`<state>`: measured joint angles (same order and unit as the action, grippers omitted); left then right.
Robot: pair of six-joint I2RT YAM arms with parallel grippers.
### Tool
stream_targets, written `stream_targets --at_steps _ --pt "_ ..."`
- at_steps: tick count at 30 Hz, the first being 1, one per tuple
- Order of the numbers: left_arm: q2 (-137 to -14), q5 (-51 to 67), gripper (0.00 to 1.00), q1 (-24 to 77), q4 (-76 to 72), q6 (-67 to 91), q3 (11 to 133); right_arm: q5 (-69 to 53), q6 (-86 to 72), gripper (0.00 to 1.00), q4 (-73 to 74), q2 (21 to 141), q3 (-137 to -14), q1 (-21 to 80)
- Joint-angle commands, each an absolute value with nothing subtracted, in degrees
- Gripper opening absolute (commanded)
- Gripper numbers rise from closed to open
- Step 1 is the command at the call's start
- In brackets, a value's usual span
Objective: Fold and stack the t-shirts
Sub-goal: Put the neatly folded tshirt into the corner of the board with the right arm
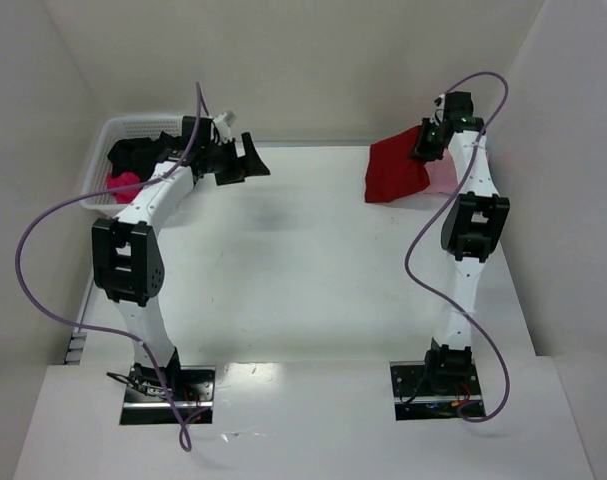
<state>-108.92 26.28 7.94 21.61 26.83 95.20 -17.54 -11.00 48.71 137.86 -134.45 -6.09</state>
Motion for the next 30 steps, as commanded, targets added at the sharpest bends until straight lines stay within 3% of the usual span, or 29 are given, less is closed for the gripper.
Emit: stream_targets --at_steps 1,11,22,30 --pt "-110.0 28.7 1.00 7.6 22.2 25.0 94.7 -13.7 -6.7 0.00 52.4 136.6 -140.7 -6.2" --pt "-111.0 29.3 1.00 7.6 27.4 23.2 97.1 -8.1 -1.9 0.00 55.4 138.3 -149.1 -6.7" --pt "-111.0 28.7 1.00 7.6 30.3 23.2 97.6 -15.0 -1.4 0.00 55.2 139.7 -151.5 -16.7" --pt "-111.6 27.6 1.00 10.5 30.8 24.3 98.8 -15.0 -0.9 0.00 53.9 142.2 -153.4 -17.5"
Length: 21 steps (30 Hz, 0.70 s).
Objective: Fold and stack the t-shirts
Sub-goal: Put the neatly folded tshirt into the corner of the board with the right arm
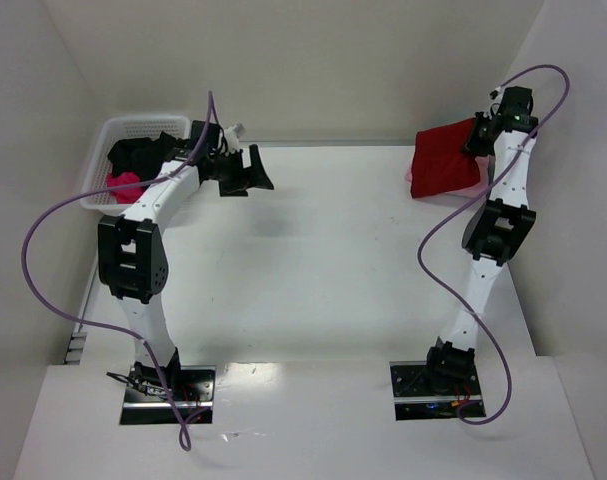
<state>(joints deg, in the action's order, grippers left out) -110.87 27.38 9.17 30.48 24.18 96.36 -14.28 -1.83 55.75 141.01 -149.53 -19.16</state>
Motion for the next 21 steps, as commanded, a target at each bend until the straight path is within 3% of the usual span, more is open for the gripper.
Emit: stream_targets --at_steps 1,18,20,21 --pt "-112.1 27.6 1.00 10.5 30.8 24.8 98.8 -15.0 -0.4 0.00 53.9 142.2 -154.2 -17.5" --pt "-114.0 27.6 1.00 13.2 32.4 25.9 98.3 7.5 -6.2 0.00 51.9 144.1 -154.8 -16.9" --pt "-114.0 27.6 1.00 13.7 32.4 26.5 98.8 9.2 -6.2 0.10 51.4 145.4 -154.8 -16.3" --pt "-114.0 27.6 1.00 13.7 32.4 26.5 98.8 10.1 -6.2 0.10 51.4 145.4 -154.8 -16.3"
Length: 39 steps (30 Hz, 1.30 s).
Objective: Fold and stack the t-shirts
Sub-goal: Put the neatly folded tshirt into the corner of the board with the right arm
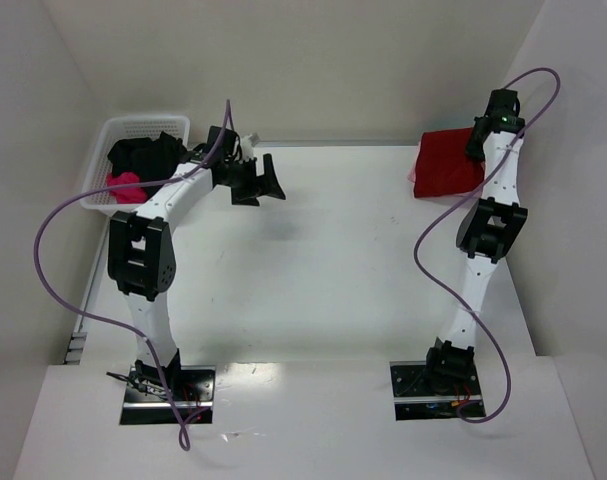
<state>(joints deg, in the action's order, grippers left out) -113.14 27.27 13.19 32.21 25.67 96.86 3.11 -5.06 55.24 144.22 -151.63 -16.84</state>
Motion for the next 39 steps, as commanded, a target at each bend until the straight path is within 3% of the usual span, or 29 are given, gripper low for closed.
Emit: stream_targets --at_steps 1,2,4,5,6,8,9,11,17,23,25,29,33,36,37,39 --pt "-114.6 27.6 1.00 13.7 32.4 26.5 99.5 10.8 -6.2 0.12 50.8 145.4 -154.8 -15.8" --pt "-114.6 27.6 1.00 13.7 32.4 26.5 99.5 10.8 -5.7 0.12 50.8 145.4 -154.8 -15.8" --pt "-114.6 27.6 1.00 13.7 32.4 26.5 100.0 10.8 -5.1 0.27 50.3 145.9 -154.8 -15.8" --pt "-114.6 27.6 1.00 13.7 32.4 26.5 100.0 10.8 -5.1 0.39 50.3 145.9 -154.8 -15.8" --pt "-115.2 27.6 1.00 13.7 32.4 26.5 100.0 10.8 -5.1 0.66 49.8 145.9 -154.8 -15.8" --pt "-115.2 27.6 1.00 13.7 32.4 26.5 100.5 9.8 -5.9 0.80 49.7 145.9 -155.3 -15.8" --pt "-115.7 27.6 1.00 13.7 32.4 26.5 100.5 7.7 -5.9 0.92 49.7 145.2 -155.3 -15.8" --pt "-115.8 27.6 1.00 14.2 32.4 26.5 101.1 7.6 -6.5 1.00 49.7 144.4 -155.3 -15.8" --pt "-116.3 29.2 1.00 14.2 31.3 27.0 101.1 6.2 -6.5 1.00 49.7 137.6 -154.2 -12.5" --pt "-114.5 30.3 1.00 14.2 30.2 25.7 101.1 3.1 -5.7 1.00 44.8 127.2 -141.2 -8.3" --pt "-113.7 30.3 1.00 14.2 30.2 24.8 101.6 3.7 -6.4 1.00 41.9 125.7 -134.1 -8.3" --pt "-108.7 26.8 1.00 14.2 30.8 23.7 102.1 9.3 -9.0 0.99 42.3 128.0 -132.8 -8.3" --pt "-104.9 22.8 1.00 14.2 33.0 21.8 103.7 16.1 -12.2 0.82 42.9 130.9 -132.1 -8.3" --pt "-102.4 20.7 1.00 14.2 33.7 21.8 103.7 21.1 -15.5 0.57 44.1 133.6 -132.9 -8.3" --pt "-101.9 20.7 1.00 14.2 33.7 21.8 103.7 23.4 -16.3 0.37 44.1 133.6 -132.4 -8.3" --pt "-100.6 20.7 1.00 14.2 34.3 21.8 103.1 24.4 -17.6 0.27 43.3 133.6 -129.7 -8.3"
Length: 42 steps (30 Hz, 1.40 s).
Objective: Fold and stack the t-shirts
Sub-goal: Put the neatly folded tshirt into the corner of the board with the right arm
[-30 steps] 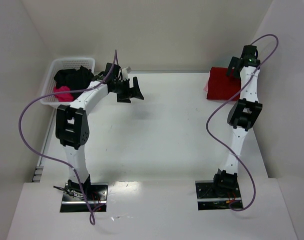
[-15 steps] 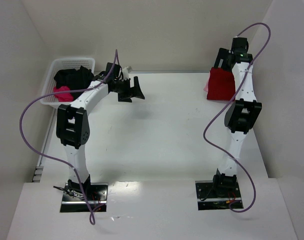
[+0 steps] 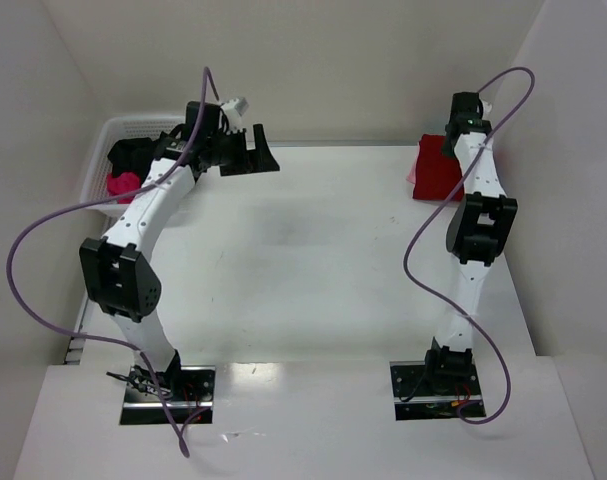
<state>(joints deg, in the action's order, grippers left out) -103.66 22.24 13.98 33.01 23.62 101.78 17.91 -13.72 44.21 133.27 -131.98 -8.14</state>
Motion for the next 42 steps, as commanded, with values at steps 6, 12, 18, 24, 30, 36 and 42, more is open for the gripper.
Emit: stream_targets --at_steps 6,12,18,24,30,36,42 --pt "-98.5 20.1 1.00 14.2 34.3 23.7 100.6 29.7 -19.4 0.22 39.7 134.7 -126.2 -8.3" --pt "-96.9 20.1 1.00 14.2 34.3 25.6 98.3 32.8 -20.1 0.19 43.8 140.1 -131.2 -8.3" --pt "-95.7 19.6 1.00 14.2 33.1 26.6 97.1 35.4 -21.7 0.00 45.1 142.8 -136.1 -9.5" --pt "-96.2 19.6 1.00 14.2 33.1 27.2 97.1 37.4 -17.6 0.00 45.1 146.6 -143.1 -10.0" --pt "-96.2 20.2 1.00 14.2 33.1 27.2 97.1 40.2 -15.6 0.00 42.8 144.8 -140.1 -10.0" --pt "-96.8 20.7 1.00 14.2 33.1 27.2 97.1 40.7 -14.9 0.05 40.3 142.0 -137.3 -10.0" --pt "-96.8 21.4 1.00 14.2 33.1 27.2 97.1 43.0 -12.5 0.08 36.8 144.2 -143.2 -10.0"
